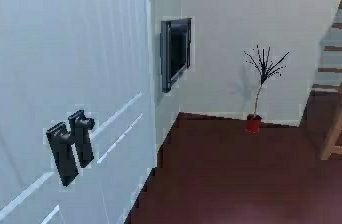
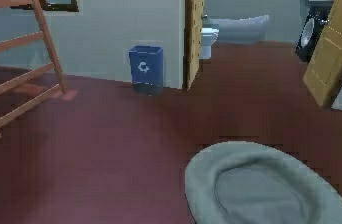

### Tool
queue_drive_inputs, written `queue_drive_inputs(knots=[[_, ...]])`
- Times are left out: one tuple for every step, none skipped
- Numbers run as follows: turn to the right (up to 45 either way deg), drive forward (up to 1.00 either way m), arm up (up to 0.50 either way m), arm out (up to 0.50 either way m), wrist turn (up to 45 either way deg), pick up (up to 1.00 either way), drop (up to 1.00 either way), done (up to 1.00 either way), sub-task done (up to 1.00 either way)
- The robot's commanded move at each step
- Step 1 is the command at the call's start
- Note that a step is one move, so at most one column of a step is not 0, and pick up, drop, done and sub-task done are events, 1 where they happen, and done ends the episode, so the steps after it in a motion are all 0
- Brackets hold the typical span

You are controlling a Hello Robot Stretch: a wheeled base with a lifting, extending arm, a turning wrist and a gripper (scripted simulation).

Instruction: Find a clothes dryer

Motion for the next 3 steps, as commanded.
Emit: queue_drive_inputs(knots=[[45.0,0.00,0.00,0.00,0.0,0.00,0.00,0.00,0.00],[21.0,0.00,0.00,0.00,0.0,0.00,0.00,0.00,0.00],[0.0,1.00,0.00,0.00,0.0,0.00,0.00,0.00,0.00]])
